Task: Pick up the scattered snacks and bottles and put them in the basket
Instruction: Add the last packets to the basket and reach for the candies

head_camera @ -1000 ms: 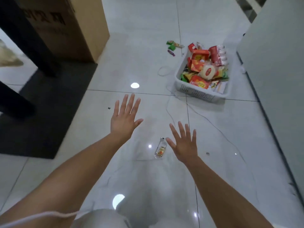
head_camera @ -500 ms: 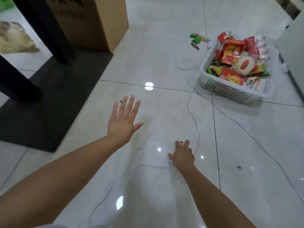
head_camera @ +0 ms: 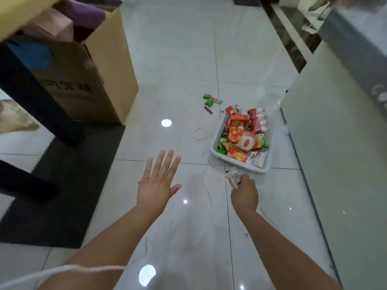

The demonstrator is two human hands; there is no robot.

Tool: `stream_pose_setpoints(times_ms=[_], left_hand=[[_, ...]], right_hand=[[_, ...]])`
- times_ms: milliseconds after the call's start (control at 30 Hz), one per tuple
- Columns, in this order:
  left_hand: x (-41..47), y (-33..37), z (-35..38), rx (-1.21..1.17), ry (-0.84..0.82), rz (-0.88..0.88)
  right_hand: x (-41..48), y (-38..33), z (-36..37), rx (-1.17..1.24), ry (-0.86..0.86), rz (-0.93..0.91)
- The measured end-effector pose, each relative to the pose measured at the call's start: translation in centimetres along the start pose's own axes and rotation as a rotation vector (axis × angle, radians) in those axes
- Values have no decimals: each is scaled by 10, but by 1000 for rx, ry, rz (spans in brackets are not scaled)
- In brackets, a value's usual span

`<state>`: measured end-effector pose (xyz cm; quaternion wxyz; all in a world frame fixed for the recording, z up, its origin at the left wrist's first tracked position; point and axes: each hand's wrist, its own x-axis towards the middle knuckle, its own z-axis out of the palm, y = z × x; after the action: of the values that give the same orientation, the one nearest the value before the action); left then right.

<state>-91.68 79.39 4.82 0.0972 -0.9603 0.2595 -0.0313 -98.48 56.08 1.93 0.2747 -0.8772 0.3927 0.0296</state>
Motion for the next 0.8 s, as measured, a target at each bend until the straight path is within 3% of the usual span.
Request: stream_pose_setpoints(times_ms=[233, 400, 567, 800], left_hand=[[29, -22, -243, -86, 41, -17], [47, -49, -365, -41, 74, -13], [75, -72, -406, -25, 87, -59], [141, -125, -391, -52, 69, -43]], right_hand=[[-48, -63, -253, 17, 50, 102], [-63, -95, -379, 46, 78, 177], [-34, -142, -428, 130, 116, 152], [18, -213, -405, 236, 133, 220]])
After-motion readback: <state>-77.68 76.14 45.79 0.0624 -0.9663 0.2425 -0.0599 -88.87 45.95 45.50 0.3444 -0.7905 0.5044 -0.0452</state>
